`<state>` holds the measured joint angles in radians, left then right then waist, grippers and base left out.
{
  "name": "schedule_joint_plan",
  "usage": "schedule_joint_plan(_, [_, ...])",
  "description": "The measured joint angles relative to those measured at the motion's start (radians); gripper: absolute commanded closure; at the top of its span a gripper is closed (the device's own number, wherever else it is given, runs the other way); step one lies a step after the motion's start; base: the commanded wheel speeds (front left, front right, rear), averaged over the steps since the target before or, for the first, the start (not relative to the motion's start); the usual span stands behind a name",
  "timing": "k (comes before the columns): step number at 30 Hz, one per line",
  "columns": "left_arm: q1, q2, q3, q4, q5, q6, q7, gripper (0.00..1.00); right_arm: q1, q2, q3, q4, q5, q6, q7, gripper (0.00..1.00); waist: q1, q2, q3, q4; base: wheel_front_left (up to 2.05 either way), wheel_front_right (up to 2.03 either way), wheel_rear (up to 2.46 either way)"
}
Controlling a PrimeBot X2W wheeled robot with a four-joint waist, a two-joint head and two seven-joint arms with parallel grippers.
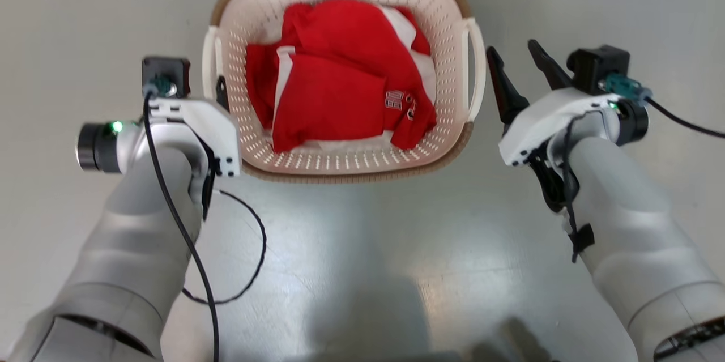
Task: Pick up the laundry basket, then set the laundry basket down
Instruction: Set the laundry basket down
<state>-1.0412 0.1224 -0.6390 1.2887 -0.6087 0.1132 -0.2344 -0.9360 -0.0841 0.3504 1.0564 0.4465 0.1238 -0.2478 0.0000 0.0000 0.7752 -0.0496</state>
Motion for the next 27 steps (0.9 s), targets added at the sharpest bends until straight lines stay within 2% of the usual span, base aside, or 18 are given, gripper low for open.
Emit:
schedule_joint_plan(7, [0.092,-0.013,0.038,-0.047,-0.027,-0.027,-0.017,0.0,0.102,-0.021,-0.105,-0.067,-0.086,0.001,0.0,0.0,0.0,0.0,-0.111,0.006,0.0,0.0,0.0])
schedule_joint_plan(16, [0.271,0.007,0.125,-0.269,-0.009,-0.035,-0.021,0.0,0.239,-0.067,-0.221,-0.164,-0.197,0.001,0.0,0.0,0.0,0.0,-0.293,0.021,0.0,0.0,0.0])
schedule_joint_plan(27, [0.524,0.018,0.25,-0.455,0.067,-0.044,-0.021,0.0,0.447,-0.11,-0.271,-0.3,-0.256,0.001,0.0,0.0,0.0,0.0001,-0.522,0.036,0.0,0.0,0.0])
